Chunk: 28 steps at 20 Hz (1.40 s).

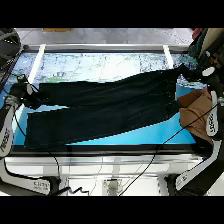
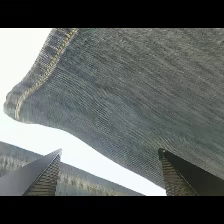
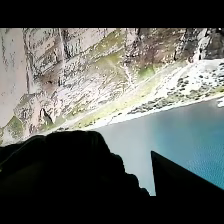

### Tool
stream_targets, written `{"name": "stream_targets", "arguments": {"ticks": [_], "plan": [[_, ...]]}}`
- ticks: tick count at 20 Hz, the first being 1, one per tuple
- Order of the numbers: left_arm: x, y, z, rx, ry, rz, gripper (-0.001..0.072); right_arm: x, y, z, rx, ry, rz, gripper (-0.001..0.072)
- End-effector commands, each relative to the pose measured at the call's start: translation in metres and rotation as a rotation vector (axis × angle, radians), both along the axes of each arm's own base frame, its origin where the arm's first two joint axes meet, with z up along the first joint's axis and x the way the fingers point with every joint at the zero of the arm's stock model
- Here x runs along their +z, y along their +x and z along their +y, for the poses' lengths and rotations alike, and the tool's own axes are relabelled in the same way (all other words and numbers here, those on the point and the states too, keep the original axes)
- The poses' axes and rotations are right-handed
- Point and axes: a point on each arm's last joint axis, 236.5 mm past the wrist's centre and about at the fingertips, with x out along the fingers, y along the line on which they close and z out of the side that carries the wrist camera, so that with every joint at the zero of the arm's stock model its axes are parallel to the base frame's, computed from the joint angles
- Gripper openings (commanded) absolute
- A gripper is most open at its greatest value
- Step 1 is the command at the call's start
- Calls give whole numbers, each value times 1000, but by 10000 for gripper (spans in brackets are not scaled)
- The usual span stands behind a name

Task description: Fold the clothes and pants, and hang the long-sleeved shirts on hangers.

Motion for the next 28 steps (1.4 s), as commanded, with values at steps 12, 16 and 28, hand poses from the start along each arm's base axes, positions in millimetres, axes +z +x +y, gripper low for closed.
{"name": "stream_targets", "arguments": {"ticks": [12, 16, 28], "plan": [[132, -222, 70, 39, 133, 142, 22, 91, -236, -80, -117, 3, 363, 547], [63, -269, 37, 111, -72, 157, 395, 28, -287, -13, -55, 203, 430, 547], [26, -250, 20, 170, -194, 78, 645, -121, -268, 82, -247, 380, 267, 550]]}}
